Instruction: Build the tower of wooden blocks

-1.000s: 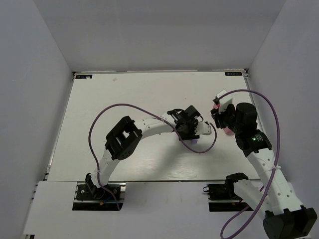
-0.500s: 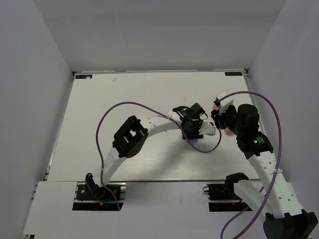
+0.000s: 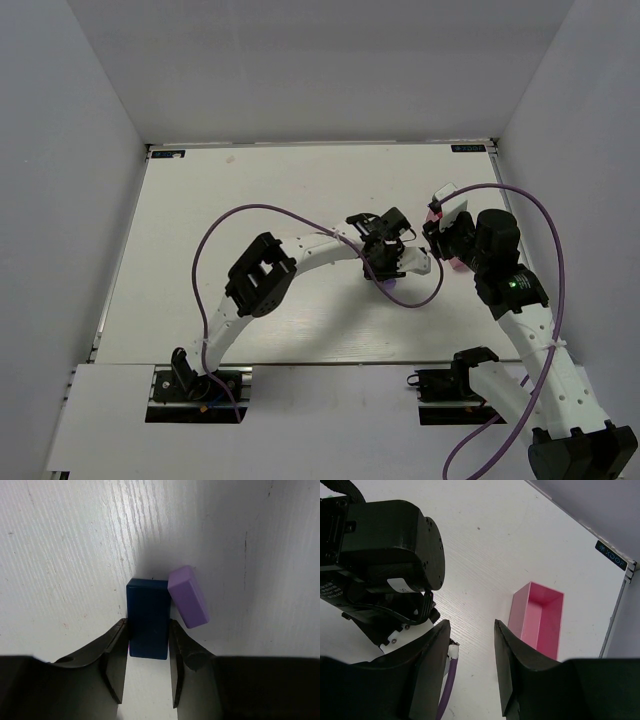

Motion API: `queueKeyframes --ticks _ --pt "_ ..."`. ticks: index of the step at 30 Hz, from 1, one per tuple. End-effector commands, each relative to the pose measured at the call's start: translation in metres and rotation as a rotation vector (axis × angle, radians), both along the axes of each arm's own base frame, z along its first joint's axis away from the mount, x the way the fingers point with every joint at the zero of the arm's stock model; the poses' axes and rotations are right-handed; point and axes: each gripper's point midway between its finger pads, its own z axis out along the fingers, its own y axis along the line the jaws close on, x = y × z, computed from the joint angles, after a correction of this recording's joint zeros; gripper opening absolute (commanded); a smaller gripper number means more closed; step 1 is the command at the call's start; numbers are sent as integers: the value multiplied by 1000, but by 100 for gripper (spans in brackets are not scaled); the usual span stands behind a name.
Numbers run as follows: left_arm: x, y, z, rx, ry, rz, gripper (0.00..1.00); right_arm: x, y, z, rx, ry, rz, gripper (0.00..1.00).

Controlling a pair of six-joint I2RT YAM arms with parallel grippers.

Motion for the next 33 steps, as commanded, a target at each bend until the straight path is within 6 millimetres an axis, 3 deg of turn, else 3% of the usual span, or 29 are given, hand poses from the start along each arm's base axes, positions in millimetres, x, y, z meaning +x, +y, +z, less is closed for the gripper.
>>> queueKeyframes --ticks 1,5,14,22,31,33 --pt "4 6 24 -30 -14 54 8 2 1 6 12 -35 -5 46" --pt "4 9 50 -72 -39 89 4 5 -7 10 18 -62 -56 45" --pt "3 49 93 -108 -91 187 0 9 -21 19 39 -121 -155 42" --pt "9 89 126 -123 -166 267 0 13 -14 4 21 -67 -114 39" --pt "37 123 132 -121 -181 305 0 8 0 -12 -4 -18 -22 39" --pt "45 130 121 -107 -158 318 0 6 3 -15 -8 -5 2 39"
